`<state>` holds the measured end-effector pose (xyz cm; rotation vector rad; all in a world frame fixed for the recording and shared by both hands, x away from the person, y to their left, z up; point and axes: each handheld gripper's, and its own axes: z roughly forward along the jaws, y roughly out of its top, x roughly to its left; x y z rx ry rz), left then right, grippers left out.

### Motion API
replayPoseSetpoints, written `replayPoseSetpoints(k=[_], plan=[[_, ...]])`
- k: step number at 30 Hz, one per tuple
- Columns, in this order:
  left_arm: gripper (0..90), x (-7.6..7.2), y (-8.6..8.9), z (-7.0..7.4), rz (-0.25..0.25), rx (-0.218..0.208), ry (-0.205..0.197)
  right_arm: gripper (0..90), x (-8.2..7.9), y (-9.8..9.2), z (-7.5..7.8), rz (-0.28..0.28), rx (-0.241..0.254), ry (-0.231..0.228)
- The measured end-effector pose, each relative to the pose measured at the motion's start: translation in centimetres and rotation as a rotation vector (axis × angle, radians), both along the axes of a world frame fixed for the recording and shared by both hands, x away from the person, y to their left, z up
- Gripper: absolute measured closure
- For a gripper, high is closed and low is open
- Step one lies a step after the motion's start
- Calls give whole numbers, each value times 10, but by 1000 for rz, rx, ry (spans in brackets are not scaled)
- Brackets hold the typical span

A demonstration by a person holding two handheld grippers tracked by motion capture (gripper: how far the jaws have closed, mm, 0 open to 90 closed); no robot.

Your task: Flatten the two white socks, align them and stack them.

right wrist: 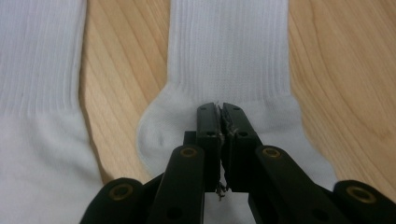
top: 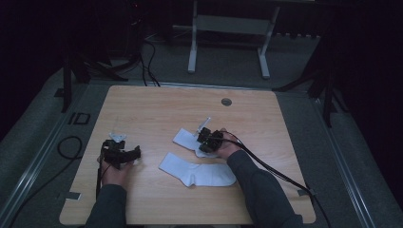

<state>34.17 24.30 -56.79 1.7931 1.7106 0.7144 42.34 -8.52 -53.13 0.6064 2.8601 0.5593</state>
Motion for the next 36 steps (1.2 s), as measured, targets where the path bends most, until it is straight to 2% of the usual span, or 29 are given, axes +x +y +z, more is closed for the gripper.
replayPoseSetpoints(k=[8, 11, 14, 17, 19, 23, 26, 28, 32, 34, 36], plan=[[159, 0, 0, 0, -1, 0, 0, 841, -4, -29, 1, -25, -6, 23], [159, 0, 0, 0, -1, 0, 0, 831, -6, -37, 2, -27, -26, 31], [160, 0, 0, 0, -1, 0, 0, 795, -5, -40, 6, -32, -45, 13], [159, 0, 0, 0, -1, 0, 0, 740, -4, -35, 14, -32, -14, -16], [159, 0, 0, 0, -1, 0, 0, 704, -3, -28, 18, -2, 9, -33], [160, 0, 0, 0, -1, 0, 0, 637, 0, -9, 18, 51, 2, -45], [159, 0, 0, 0, -1, 0, 0, 601, 5, 1, 13, 70, -12, -35], [159, 0, 0, 0, -1, 0, 0, 569, 9, 4, 10, 66, 5, -19], [159, 0, 0, 0, -2, 0, 0, 517, 12, 9, 5, 73, -10, -1], [159, 0, 0, 0, -1, 0, 0, 510, 14, 10, 2, 72, -23, 7], [159, 0, 0, 0, -2, 0, 0, 511, 15, 10, 1, 69, -12, 20]])
